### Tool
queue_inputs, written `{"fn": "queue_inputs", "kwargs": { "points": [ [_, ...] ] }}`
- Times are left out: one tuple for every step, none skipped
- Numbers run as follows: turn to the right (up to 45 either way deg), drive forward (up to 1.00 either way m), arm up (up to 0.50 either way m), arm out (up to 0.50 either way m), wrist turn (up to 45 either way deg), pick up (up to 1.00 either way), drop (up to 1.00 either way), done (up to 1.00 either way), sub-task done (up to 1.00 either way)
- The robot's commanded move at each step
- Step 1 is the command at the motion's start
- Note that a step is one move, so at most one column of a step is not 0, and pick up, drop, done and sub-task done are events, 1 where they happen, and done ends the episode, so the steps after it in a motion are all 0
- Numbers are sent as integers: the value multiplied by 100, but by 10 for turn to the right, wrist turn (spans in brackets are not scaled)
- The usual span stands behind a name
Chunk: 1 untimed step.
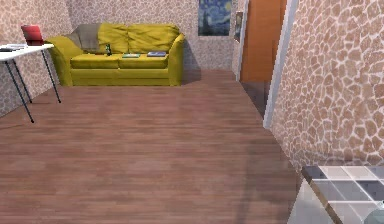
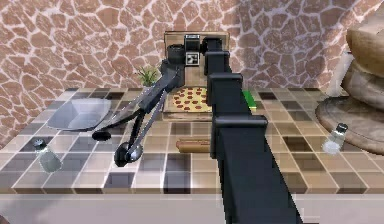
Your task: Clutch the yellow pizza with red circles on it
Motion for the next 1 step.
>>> {"fn": "queue_inputs", "kwargs": {
  "points": [
    [0, 0, 0, 0, 450, 0, 0, 0, 0]
  ]
}}
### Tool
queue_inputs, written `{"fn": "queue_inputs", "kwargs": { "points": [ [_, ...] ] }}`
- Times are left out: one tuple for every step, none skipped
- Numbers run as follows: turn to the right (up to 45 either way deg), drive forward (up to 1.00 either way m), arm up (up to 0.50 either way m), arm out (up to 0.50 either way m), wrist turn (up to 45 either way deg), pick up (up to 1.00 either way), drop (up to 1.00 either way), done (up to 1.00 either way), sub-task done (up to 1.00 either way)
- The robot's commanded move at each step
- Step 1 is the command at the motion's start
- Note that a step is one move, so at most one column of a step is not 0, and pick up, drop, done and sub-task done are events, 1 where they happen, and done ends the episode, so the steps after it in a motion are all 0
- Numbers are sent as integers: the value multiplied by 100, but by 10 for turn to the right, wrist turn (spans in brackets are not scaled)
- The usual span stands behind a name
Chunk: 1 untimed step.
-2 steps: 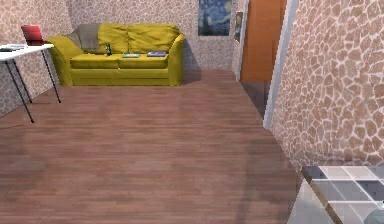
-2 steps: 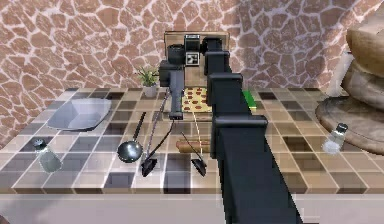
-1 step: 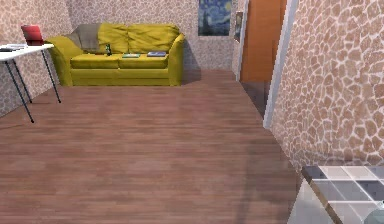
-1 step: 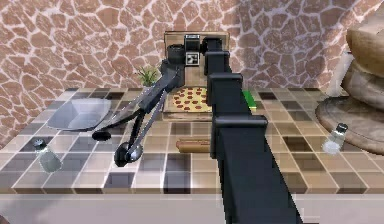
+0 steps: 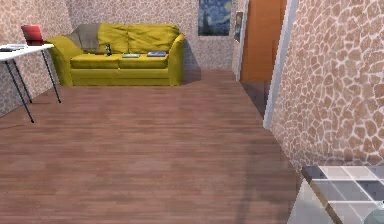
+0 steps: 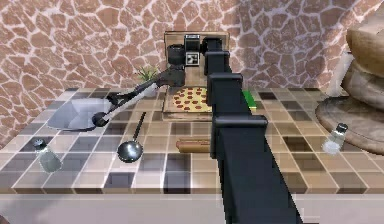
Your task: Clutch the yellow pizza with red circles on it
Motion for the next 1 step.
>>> {"fn": "queue_inputs", "kwargs": {
  "points": [
    [0, 0, 0, 0, 450, 0, 0, 0, 0]
  ]
}}
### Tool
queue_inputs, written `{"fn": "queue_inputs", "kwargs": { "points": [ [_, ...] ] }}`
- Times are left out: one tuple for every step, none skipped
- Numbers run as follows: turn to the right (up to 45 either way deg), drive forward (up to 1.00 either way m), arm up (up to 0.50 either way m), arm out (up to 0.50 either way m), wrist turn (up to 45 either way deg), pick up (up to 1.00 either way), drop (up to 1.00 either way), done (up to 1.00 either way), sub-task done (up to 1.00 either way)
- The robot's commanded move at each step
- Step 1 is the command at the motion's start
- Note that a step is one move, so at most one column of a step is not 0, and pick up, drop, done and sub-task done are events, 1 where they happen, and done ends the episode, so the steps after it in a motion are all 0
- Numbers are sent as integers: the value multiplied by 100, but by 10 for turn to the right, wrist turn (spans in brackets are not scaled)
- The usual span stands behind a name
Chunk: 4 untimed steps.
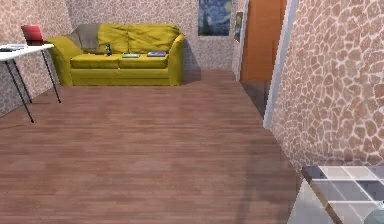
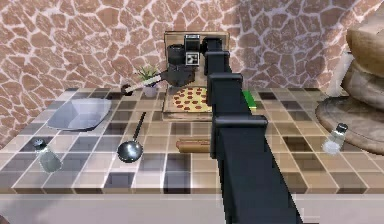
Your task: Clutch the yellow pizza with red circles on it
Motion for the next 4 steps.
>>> {"fn": "queue_inputs", "kwargs": {
  "points": [
    [0, 0, 0, 0, 330, 0, 0, 0, 0],
    [0, 0, -12, 0, 0, 0, 0, 0, 0],
    [0, 0, 0, 0, 0, 100, 0, 0, 0],
    [0, 0, 10, 0, 0, 0, 0, 0, 0]
  ]
}}
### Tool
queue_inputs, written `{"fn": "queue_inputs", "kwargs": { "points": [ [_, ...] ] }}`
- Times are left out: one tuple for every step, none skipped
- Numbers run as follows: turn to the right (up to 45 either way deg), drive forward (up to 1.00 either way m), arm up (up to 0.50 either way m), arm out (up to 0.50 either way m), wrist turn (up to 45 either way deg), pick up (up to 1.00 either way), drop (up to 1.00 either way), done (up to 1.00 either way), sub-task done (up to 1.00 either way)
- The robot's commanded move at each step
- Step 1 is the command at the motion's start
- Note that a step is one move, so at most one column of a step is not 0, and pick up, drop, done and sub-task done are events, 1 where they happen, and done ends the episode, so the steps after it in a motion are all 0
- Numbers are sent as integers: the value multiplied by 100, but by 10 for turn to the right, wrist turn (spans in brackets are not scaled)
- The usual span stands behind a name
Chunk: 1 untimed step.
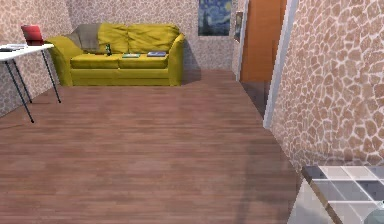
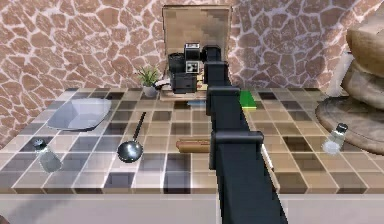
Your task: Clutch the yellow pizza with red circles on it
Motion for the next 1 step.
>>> {"fn": "queue_inputs", "kwargs": {
  "points": [
    [0, 0, 0, 0, 0, 0, 0, 100, 0]
  ]
}}
